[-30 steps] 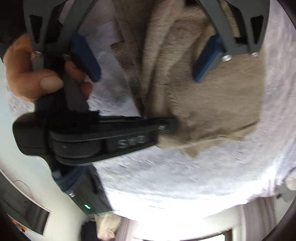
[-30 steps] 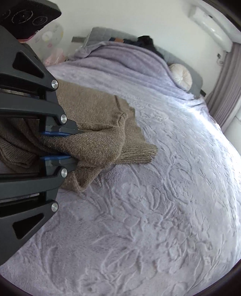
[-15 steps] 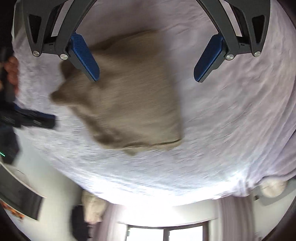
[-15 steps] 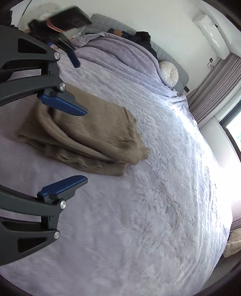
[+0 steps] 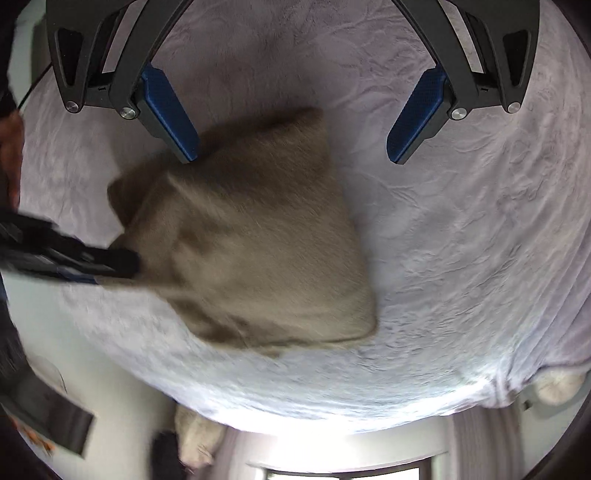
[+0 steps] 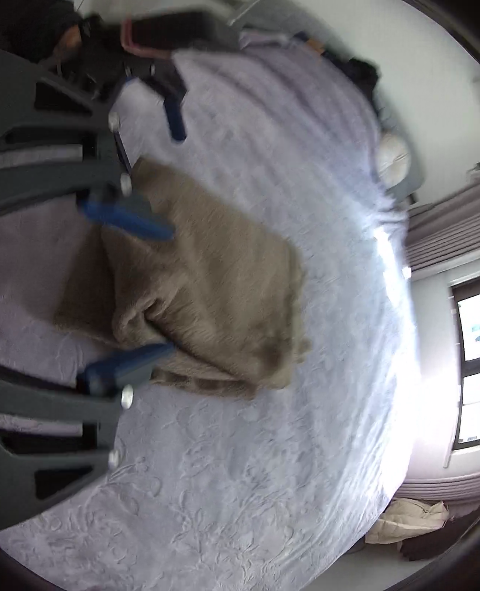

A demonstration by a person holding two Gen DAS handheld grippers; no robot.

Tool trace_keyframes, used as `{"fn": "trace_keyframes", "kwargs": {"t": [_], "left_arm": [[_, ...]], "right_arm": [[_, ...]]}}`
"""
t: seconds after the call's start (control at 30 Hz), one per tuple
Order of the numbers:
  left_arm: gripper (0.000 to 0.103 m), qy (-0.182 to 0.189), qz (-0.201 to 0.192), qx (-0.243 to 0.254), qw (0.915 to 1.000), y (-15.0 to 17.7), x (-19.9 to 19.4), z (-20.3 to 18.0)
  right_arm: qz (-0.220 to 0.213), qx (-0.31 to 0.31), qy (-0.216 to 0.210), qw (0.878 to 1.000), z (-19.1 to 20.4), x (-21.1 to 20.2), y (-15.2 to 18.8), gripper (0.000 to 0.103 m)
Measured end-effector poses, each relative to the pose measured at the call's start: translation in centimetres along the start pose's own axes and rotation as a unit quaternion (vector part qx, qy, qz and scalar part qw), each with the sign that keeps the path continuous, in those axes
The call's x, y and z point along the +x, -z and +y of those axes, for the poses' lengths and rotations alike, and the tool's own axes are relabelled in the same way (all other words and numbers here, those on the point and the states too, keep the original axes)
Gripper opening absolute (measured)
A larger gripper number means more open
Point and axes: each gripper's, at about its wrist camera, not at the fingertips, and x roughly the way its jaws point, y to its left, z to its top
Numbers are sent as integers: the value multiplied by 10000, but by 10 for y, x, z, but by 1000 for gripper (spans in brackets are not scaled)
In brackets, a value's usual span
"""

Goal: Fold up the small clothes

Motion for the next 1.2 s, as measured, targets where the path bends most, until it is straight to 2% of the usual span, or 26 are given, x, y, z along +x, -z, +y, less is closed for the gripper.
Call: {"fn": "trace_keyframes", "kwargs": {"t": [0.03, 0.1, 0.17, 0.2, 0.27, 0.3, 0.37, 0.47, 0.57, 0.63, 0.73, 0.83, 0.9, 0.97, 1.0, 1.03, 1.07, 1.1, 1.13, 1.2], "left_arm": [[102, -91, 25, 218, 9997, 5, 4, -7], [102, -296, 14, 425, 9987, 7, 9, -14], [102, -591, -73, 378, 9975, 2, 16, -9], [102, -642, -74, 197, 9977, -3, 19, -1], [102, -353, 41, -333, 9988, -8, 23, 20], [102, -60, 166, -714, 9973, -6, 26, 34], [102, 220, 355, -1094, 9931, 1, 33, 49], [102, 80, 428, -1180, 9921, 11, 37, 58], [102, -116, 327, -1285, 9911, 14, 27, 68], [102, 2, 326, -1369, 9900, 17, 17, 73], [102, 361, 192, -1146, 9926, 21, -3, 63], [102, 646, -24, -674, 9956, 19, -23, 45], [102, 689, -161, -465, 9964, 14, -33, 37], [102, 556, -226, -369, 9975, 5, -33, 32], [102, 498, -226, -368, 9978, -1, -29, 32], [102, 452, -214, -394, 9980, -7, -24, 32], [102, 430, -188, -442, 9979, -12, -18, 31], [102, 441, -149, -498, 9977, -19, -11, 30], [102, 482, -119, -553, 9972, -23, -6, 27], [102, 559, -78, -596, 9966, -30, 3, 25]], "right_arm": [[209, 18, -17, 9998, -1, 9, 5, 21], [166, 81, -17, 9998, -3, 9, 14, 19], [71, 166, -3, 9998, -8, 4, 23, 17], [48, 262, -1, 9996, -12, 2, 27, 17], [24, 513, -35, 9987, -25, 4, 36, 17], [62, 640, -98, 9979, -30, 7, 42, 17], [175, 847, -236, 9960, -39, 17, 55, 17], [62, 929, -383, 9949, -41, 19, 62, 17], [45, 820, -323, 9961, -36, 14, 60, 17], [-15, 680, -319, 9972, -29, 7, 59, 17], [-185, 518, -351, 9979, -19, -4, 58, 17], [84, 415, -105, 9990, -20, 10, 63, 17], [235, 471, -78, 9986, -23, 21, 68, 17], [133, 668, -292, 9973, -27, 13, 67, 18], [98, 772, -413, 9961, -30, 8, 65, 20], [46, 860, -533, 9949, -32, 3, 61, 27], [-50, 910, -636, 9938, -34, -4, 57, 41], [-155, 943, -663, 9932, -36, -9, 53, 51], [-262, 992, -603, 9929, -37, -14, 47, 67], [-524, 1084, -474, 9916, -43, -20, 33, 69]]}}
